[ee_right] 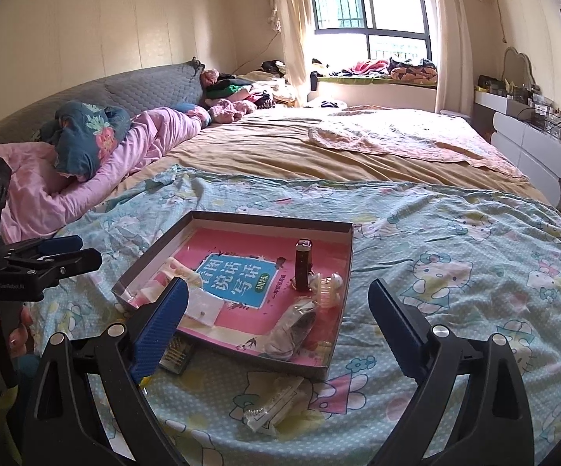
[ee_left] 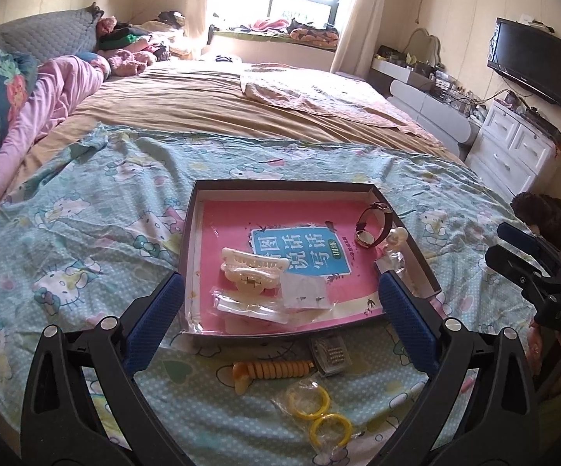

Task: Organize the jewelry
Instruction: 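Withdraw both open tools from the tray toward the remaining items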

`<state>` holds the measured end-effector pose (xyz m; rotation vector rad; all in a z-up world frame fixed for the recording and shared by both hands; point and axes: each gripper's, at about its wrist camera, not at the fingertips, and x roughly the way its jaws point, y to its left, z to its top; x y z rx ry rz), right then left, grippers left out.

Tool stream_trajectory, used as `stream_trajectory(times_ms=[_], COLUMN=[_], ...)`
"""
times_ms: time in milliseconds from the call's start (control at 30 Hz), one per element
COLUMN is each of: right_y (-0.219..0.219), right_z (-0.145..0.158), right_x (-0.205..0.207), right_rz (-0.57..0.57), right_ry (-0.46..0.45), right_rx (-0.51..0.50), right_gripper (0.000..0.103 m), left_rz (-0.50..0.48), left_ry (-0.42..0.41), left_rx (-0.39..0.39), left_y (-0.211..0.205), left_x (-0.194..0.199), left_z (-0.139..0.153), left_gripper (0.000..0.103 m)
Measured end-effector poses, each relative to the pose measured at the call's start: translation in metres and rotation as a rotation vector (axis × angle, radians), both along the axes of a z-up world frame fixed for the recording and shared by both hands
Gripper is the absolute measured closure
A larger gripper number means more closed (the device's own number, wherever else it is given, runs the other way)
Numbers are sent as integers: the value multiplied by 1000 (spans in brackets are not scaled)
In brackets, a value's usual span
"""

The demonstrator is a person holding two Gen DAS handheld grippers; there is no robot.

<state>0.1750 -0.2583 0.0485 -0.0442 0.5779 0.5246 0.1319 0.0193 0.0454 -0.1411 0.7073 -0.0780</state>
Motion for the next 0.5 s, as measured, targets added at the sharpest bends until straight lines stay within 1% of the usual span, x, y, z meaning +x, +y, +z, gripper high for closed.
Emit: stream_trajectory(times_ms=[233, 500], right_y=[8, 14], right_z=[-2, -17], right_x=[-12, -22], right_rz=[28, 42], right_ry=[8, 49], right_rx=[-27, -52], right_gripper=[10, 10], left_rz=[5, 0], left_ry=[-1, 27], left_rx=[12, 33], left_y=[4, 3], left_x=[-13, -25], left_z=[0, -13], left_gripper=[10, 10])
